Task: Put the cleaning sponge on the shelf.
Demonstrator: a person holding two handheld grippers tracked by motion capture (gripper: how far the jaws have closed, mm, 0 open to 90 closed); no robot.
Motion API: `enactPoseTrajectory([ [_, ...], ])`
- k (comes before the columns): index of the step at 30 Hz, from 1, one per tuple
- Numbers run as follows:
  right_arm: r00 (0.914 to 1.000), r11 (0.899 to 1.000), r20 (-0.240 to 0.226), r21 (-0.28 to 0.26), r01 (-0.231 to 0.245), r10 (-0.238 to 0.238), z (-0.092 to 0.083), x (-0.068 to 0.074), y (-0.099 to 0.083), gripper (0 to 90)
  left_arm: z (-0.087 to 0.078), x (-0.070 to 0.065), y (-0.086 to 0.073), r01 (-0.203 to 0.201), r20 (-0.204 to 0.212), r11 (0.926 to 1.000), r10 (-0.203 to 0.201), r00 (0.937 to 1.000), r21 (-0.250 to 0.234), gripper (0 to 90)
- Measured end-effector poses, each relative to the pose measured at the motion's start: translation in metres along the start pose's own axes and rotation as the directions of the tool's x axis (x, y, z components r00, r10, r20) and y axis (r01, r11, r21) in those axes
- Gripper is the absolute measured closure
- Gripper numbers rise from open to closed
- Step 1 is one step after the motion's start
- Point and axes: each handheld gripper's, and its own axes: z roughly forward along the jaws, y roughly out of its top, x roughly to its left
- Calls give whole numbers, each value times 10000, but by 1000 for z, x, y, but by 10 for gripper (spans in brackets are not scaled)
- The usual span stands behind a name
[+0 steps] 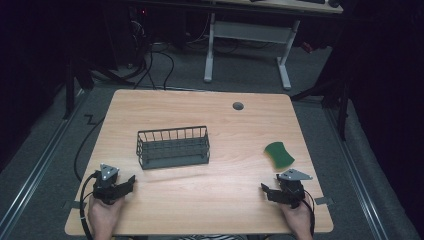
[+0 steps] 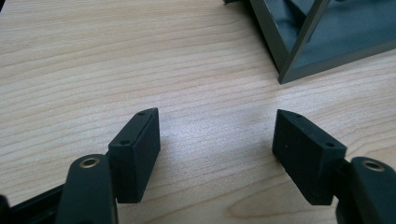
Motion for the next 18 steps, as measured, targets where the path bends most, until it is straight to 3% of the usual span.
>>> enactPoseTrajectory([
  [18, 10000, 10000, -91, 9, 35, -35, 1, 0, 1, 259, 0, 1, 0, 141, 51, 9999, -140, 9999, -65, 348],
])
